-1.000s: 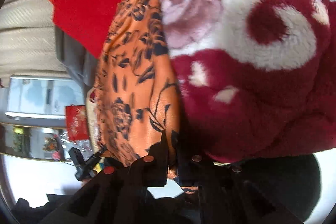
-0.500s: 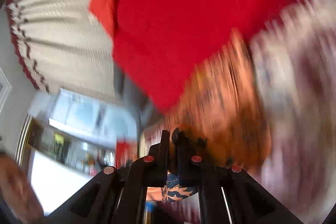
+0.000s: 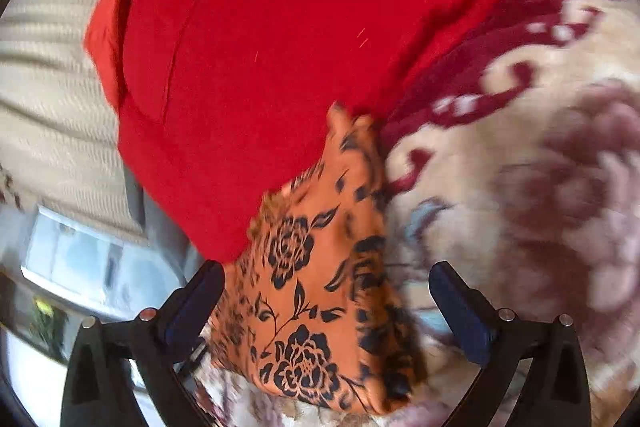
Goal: Fold small clothes
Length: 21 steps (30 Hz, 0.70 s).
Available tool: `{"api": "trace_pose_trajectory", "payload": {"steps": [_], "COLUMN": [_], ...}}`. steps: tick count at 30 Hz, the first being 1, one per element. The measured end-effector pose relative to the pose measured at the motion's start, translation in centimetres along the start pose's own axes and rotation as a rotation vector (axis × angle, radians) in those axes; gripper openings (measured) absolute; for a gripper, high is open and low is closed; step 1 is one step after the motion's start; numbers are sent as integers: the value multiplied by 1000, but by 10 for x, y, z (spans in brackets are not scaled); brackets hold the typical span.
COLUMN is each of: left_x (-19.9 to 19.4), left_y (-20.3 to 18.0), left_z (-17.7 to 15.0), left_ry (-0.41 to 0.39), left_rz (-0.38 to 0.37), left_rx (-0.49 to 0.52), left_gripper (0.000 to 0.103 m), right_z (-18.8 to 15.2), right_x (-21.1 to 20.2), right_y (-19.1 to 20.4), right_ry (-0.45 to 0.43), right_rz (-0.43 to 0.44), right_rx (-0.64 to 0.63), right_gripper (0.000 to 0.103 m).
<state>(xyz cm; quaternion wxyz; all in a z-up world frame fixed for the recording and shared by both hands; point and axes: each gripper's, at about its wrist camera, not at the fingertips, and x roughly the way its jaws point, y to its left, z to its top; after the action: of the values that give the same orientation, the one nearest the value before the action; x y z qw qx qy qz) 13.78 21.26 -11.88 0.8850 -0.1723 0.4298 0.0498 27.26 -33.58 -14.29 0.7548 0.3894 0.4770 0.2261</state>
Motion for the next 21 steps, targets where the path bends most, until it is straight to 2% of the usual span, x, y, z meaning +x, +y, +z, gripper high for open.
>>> {"api": "trace_pose_trajectory", "payload": {"steps": [1,2,3,4,5,6,7,10,12,16,18,19,20,21], "left_x": [9,22,28,29,26,21,14,-29,-67,-117,-124,-118,-110,-97], "left_y": [-6,-14,-20,-22,-27,-29,-32,-43,-52,-52,-38,-31,-19,-9], "left_z": [1,-1,-2,-2,3,10,15,26,25,-8,-37,-49,-67,-84], "left_ry": [25,72,81,76,85,101,105,27,-24,-62,-29,-12,14,63], "left_rz": [6,25,60,80,86,42,40,23,-16,-37,-54,-63,-58,-17], "left_rx": [20,51,81,97,109,93,78,99,119,109,77,58,44,35], "left_gripper": [87,86,69,60,33,9,9,9,9,9,12,16,24,37], "right_z": [1,0,-1,-2,-2,-2,-1,1,-5,-43,-73,-90,-101,-116], "right_x": [17,34,42,52,56,55,51,21,-5,-50,-72,-79,-82,-81], "right_y": [4,7,10,14,18,24,37,76,99,118,103,88,72,49], "right_ry": [48,109,140,185,209,209,207,139,111,98,101,98,91,90], "right_rz": [-47,-94,-129,-187,-200,-236,-255,-191,-146,-101,-83,-79,-68,-73], "right_rx": [-25,-40,-53,-63,-61,-90,-121,-130,-163,-185,-152,-126,-106,-80], "right_gripper": [102,91,78,35,20,20,18,18,17,17,17,22,30,44]}}
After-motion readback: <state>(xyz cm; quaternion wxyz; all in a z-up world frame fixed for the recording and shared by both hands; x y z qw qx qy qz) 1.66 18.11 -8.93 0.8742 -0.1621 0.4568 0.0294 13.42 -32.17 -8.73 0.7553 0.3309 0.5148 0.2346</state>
